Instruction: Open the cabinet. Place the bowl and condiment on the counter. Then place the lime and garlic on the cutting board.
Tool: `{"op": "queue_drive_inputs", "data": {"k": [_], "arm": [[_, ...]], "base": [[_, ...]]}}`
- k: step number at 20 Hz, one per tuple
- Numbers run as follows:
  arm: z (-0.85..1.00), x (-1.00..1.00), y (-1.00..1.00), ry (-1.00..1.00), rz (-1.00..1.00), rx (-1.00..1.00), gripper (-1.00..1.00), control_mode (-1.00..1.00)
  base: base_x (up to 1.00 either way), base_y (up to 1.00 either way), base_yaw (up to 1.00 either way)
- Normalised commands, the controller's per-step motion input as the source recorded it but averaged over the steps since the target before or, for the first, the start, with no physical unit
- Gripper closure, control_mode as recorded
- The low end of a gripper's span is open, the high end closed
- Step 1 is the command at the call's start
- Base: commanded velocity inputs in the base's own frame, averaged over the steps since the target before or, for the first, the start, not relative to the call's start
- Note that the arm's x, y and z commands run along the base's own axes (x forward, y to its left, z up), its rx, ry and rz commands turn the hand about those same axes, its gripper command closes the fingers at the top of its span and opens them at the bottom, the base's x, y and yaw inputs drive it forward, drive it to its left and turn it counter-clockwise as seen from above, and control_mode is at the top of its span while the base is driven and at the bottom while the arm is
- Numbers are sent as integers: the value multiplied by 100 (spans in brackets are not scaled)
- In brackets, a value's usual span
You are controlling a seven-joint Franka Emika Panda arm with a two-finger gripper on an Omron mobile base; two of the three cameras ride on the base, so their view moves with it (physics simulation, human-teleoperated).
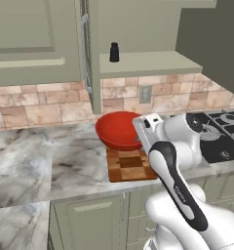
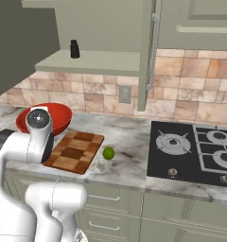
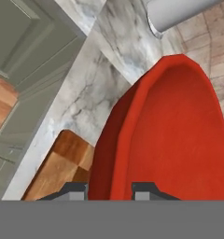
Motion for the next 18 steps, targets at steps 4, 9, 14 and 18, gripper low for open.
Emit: {"op": "queue_drive_inputs", "data": {"k": [4, 9, 14, 18], "arm": [[-26, 21, 24, -1, 0, 0, 100, -100], [-25, 21, 22, -1, 0, 0, 100, -100], [-19, 20, 22, 0, 0, 0, 100, -100], [-11, 22, 23, 0, 0, 0, 100, -100]], "base": [[0, 0, 0], [0, 0, 0], [0, 0, 0], [0, 0, 0]]}}
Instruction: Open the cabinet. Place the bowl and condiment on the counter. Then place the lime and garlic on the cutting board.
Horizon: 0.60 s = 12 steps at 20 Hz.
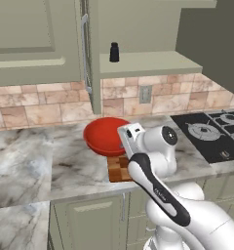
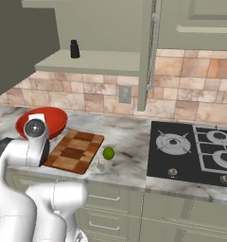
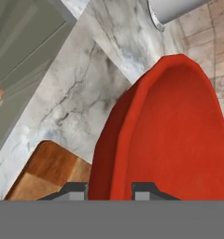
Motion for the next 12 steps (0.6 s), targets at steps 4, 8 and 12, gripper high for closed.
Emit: {"op": "queue_drive_inputs", "data": {"k": [4, 8, 12], "arm": [[-7, 24, 23, 0, 0, 0, 100, -100], [-6, 23, 24, 1, 0, 0, 100, -100], [-5, 21, 26, 3, 0, 0, 100, -100]], "base": [[0, 0, 0], [0, 0, 0], [0, 0, 0]]}}
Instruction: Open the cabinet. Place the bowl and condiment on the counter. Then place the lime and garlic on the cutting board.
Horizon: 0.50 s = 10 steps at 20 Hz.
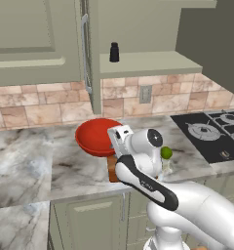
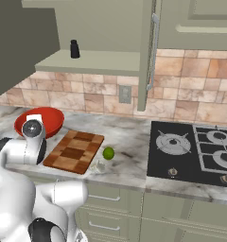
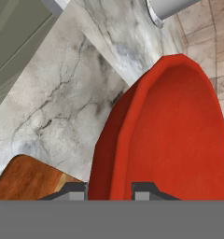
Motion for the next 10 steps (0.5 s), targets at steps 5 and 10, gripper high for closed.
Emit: {"op": "queue_drive_inputs", "data": {"k": [5, 10], "arm": [[-8, 21, 23, 4, 0, 0, 100, -100], [-13, 27, 18, 4, 0, 0, 100, -100]], "base": [[0, 0, 0], [0, 0, 0]]}}
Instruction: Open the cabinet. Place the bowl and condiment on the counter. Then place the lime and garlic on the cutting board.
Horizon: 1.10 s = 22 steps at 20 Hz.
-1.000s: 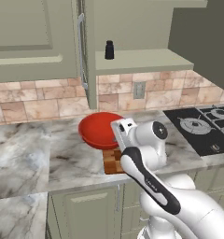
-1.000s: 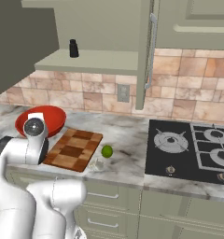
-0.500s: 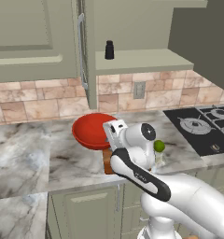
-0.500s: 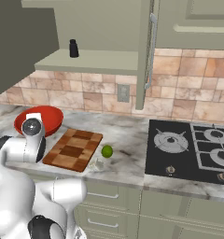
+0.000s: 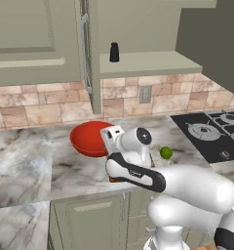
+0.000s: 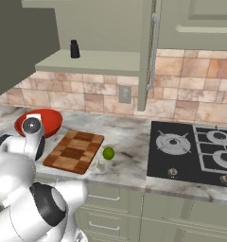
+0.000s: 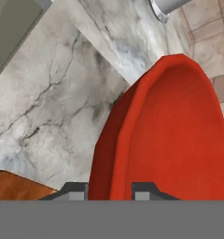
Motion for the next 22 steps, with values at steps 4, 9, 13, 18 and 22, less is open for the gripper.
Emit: {"op": "queue_drive_inputs", "data": {"k": [4, 9, 13, 18, 22], "arm": [[-16, 29, 16, 0, 0, 0, 100, -100], [-20, 26, 16, 0, 0, 0, 100, -100], [-24, 23, 15, 0, 0, 0, 100, -100], [-23, 22, 13, 0, 0, 0, 100, -100], [-23, 22, 11, 0, 0, 0, 100, -100]], "base": [[0, 0, 0], [0, 0, 0], [0, 0, 0], [0, 0, 0], [0, 0, 0]]}}
